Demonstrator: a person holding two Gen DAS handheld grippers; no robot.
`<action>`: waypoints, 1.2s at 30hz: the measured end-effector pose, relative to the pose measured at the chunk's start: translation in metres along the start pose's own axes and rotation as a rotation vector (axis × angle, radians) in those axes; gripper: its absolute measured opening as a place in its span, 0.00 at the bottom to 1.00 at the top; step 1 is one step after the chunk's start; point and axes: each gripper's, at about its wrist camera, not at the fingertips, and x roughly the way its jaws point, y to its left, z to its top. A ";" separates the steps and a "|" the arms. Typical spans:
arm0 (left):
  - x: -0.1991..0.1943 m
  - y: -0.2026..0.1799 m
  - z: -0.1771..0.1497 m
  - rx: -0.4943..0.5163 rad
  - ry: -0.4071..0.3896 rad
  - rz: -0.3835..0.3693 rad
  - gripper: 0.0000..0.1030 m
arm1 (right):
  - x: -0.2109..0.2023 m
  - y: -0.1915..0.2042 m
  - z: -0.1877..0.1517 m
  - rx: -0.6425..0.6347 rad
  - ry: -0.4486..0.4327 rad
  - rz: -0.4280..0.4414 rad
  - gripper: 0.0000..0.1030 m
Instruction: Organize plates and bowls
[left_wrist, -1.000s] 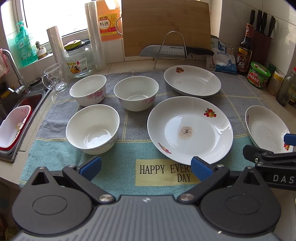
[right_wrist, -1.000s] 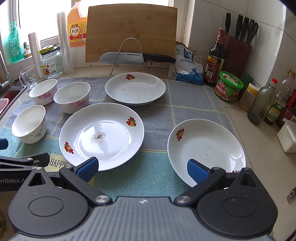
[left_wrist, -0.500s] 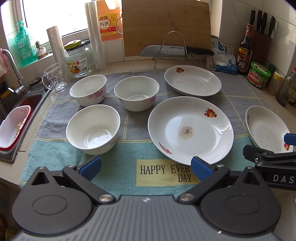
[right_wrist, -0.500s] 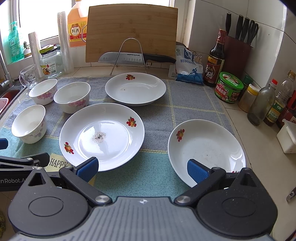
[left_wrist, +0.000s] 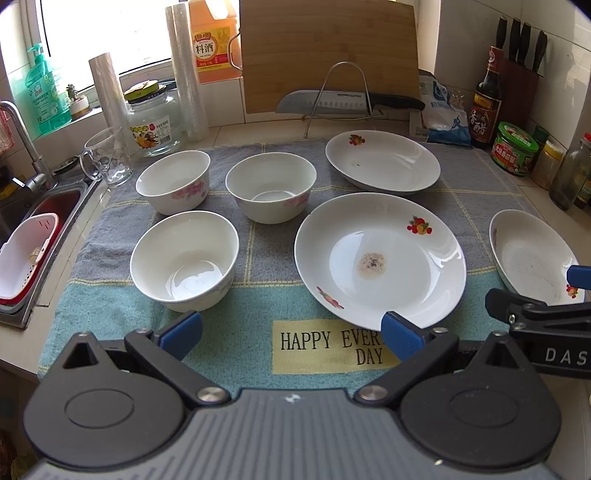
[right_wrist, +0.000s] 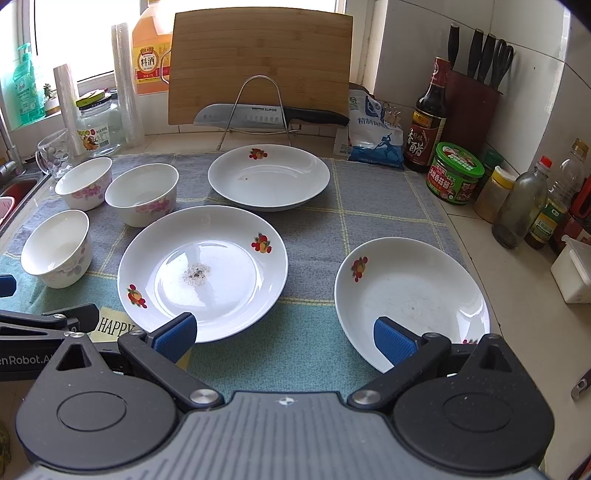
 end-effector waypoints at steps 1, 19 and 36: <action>0.000 0.000 0.000 0.001 0.000 -0.001 0.99 | 0.000 0.000 0.000 0.000 0.000 -0.002 1.00; 0.007 0.006 0.008 0.091 -0.046 -0.117 0.99 | -0.008 0.005 -0.003 0.039 -0.058 -0.078 1.00; 0.017 -0.005 0.025 0.275 -0.098 -0.268 0.99 | -0.017 -0.038 -0.041 0.142 -0.083 -0.224 1.00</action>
